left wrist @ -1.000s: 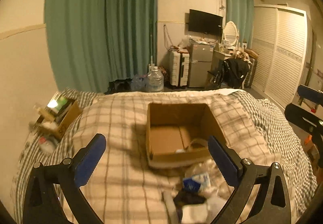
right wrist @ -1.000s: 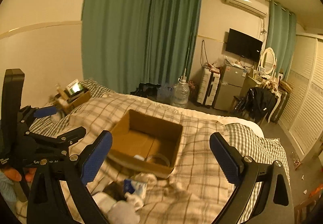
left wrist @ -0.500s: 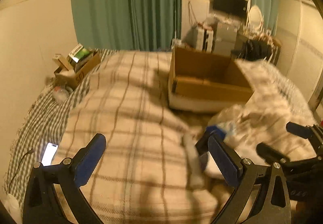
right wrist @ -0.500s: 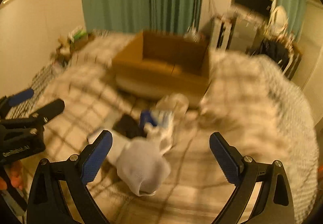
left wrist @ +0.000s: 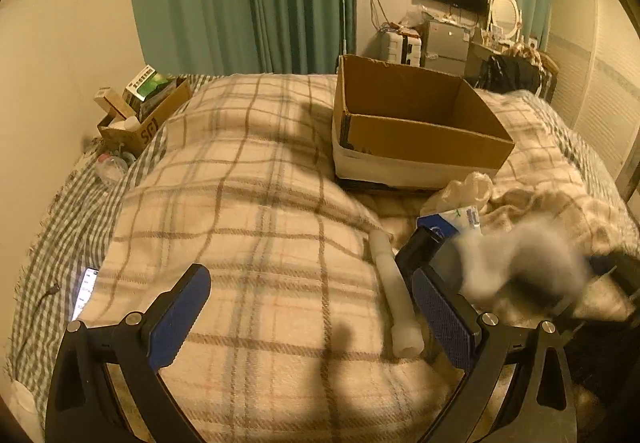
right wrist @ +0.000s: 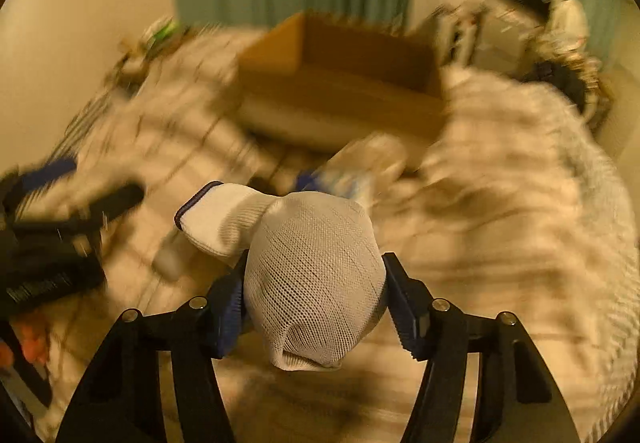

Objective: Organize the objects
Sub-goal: 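Grasp the white mesh sock with the right gripper, then grasp the white plastic tube with the left gripper while the right holds the sock, then carry the tube and sock into the box and open both grippers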

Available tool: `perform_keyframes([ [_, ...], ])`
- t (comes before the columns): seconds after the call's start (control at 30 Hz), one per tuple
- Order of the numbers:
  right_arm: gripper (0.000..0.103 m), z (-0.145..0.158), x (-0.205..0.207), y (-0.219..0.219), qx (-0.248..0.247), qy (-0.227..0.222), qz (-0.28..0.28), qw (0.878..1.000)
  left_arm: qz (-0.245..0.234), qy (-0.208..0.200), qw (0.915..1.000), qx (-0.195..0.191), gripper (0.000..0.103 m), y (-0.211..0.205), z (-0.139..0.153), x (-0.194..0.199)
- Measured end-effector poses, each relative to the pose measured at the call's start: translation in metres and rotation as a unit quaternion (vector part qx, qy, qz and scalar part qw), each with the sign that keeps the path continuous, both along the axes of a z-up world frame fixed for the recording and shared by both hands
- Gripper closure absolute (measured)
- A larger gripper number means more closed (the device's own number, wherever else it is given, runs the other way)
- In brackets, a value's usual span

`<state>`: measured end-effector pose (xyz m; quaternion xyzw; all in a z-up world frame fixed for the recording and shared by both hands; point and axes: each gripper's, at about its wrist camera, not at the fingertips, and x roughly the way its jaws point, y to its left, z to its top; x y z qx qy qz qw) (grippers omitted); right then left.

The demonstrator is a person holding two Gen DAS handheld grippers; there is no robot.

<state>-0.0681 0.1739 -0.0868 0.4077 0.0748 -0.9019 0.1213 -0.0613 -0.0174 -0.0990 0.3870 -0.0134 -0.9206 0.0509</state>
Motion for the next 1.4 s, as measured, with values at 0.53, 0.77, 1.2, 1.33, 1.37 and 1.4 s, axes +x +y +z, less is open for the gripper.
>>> perform_keyframes([
  [0.53,0.043,0.009,0.002,0.031,-0.030,0.013,-0.048,0.998,-0.099,-0.105,0.9889,-0.039,0.070,0.057,-0.059,-0.034],
  [0.77,0.043,0.014,0.009,0.036,-0.041,0.021,-0.045,0.998,-0.075,-0.071,0.9946,0.000,0.090,0.044,-0.039,-0.017],
  [1.2,0.043,0.064,0.039,0.030,-0.031,0.073,-0.042,0.996,-0.103,0.006,0.9921,0.072,0.090,0.036,0.050,0.010],
  [1.33,0.043,0.093,0.040,0.024,-0.023,0.098,-0.028,0.995,-0.117,0.019,0.9888,0.090,0.090,0.034,0.078,0.000],
  [1.37,0.043,0.100,0.039,0.023,-0.022,0.104,-0.024,0.994,-0.120,0.023,0.9882,0.092,0.090,0.034,0.085,-0.004],
  [1.4,0.043,0.109,0.037,0.022,-0.021,0.112,-0.020,0.993,-0.123,0.030,0.9876,0.092,0.090,0.033,0.096,-0.010],
])
